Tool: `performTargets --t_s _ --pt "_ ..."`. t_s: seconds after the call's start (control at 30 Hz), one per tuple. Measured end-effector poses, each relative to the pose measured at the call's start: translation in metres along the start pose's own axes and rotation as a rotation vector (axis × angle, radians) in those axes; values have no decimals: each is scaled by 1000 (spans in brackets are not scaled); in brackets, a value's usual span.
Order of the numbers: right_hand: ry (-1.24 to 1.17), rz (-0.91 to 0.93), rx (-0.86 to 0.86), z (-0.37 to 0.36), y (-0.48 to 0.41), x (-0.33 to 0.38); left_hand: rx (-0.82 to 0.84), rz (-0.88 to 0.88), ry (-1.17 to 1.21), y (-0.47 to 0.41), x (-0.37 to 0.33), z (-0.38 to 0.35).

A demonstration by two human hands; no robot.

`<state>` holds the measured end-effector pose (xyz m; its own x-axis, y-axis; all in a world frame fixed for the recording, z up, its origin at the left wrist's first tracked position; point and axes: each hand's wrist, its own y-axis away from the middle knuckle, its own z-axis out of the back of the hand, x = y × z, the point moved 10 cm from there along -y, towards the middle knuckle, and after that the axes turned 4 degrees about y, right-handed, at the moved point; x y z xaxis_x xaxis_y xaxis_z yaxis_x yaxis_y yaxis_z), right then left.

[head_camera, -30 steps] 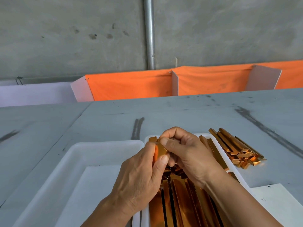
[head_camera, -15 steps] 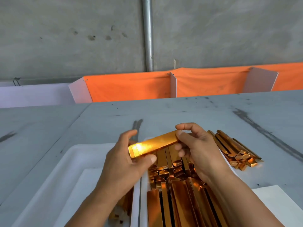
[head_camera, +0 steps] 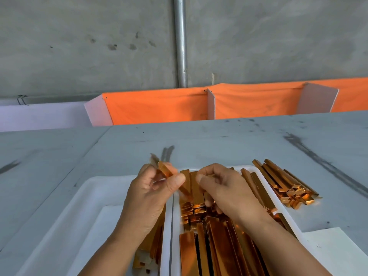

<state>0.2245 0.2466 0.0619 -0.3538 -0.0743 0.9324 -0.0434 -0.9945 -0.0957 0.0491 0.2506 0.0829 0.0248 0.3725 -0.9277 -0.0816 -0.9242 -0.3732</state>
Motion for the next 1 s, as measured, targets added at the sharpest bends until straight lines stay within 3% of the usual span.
performTargets --t_s 0.17,0.3,0.47,0.67,0.8,1.0 --pt "-4 172 -148 14 4 16 -39 -27 -555 4 5 0" --pt "47 315 -128 5 12 31 -8 -64 -795 5 10 -12" --pt "204 364 -144 -2 17 37 22 -78 -908 6 12 -16" --pt "219 373 -178 1 17 38 41 -102 -1014 7 10 -21" --pt "321 401 -125 -6 18 42 79 -177 -1082 12 6 -31" --pt "235 259 -16 -11 8 27 80 -273 -1263 13 1 -38"
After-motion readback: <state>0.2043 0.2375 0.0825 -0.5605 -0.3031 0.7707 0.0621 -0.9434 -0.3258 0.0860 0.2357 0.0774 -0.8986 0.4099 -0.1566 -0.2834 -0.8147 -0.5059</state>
